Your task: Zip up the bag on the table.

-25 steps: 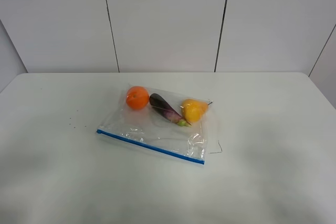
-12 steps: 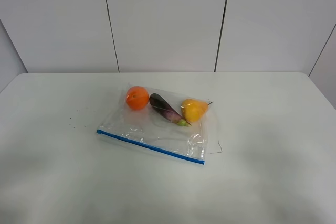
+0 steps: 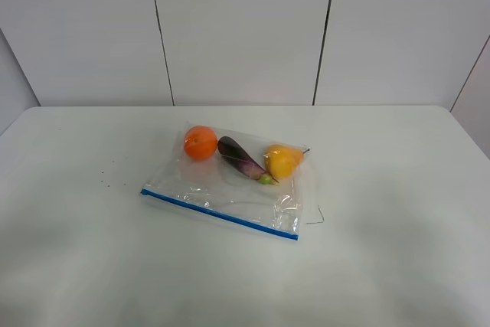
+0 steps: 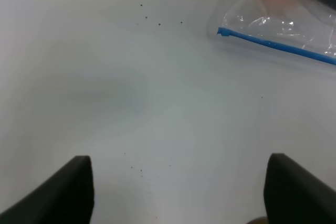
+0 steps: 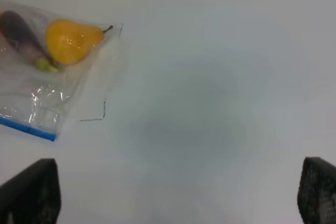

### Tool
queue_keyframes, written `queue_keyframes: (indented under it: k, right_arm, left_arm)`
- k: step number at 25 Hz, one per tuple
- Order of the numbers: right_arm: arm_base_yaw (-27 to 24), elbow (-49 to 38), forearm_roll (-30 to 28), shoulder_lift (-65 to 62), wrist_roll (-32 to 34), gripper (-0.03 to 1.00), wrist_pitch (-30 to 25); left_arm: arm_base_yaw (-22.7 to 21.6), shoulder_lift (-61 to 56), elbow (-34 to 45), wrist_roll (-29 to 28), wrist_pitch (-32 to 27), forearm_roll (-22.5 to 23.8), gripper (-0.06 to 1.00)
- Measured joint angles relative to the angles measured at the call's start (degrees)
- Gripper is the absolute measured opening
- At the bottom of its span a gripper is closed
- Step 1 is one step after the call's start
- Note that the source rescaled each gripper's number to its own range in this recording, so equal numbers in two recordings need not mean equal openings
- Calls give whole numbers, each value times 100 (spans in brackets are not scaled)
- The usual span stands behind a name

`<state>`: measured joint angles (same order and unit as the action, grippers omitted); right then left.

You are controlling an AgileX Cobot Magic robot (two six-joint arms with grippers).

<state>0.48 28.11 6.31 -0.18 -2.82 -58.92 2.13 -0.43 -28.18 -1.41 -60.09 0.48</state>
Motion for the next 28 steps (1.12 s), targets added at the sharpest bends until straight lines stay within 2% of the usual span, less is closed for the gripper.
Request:
queue_keyframes:
  k: [20,28]
  right_arm:
    - [0,0,0,0,0,100,0]
    - [0,0,-152,0,237,100,0]
  left_arm:
    - [0,0,0,0,0,0,90]
    - [0,0,0,0,0,0,90]
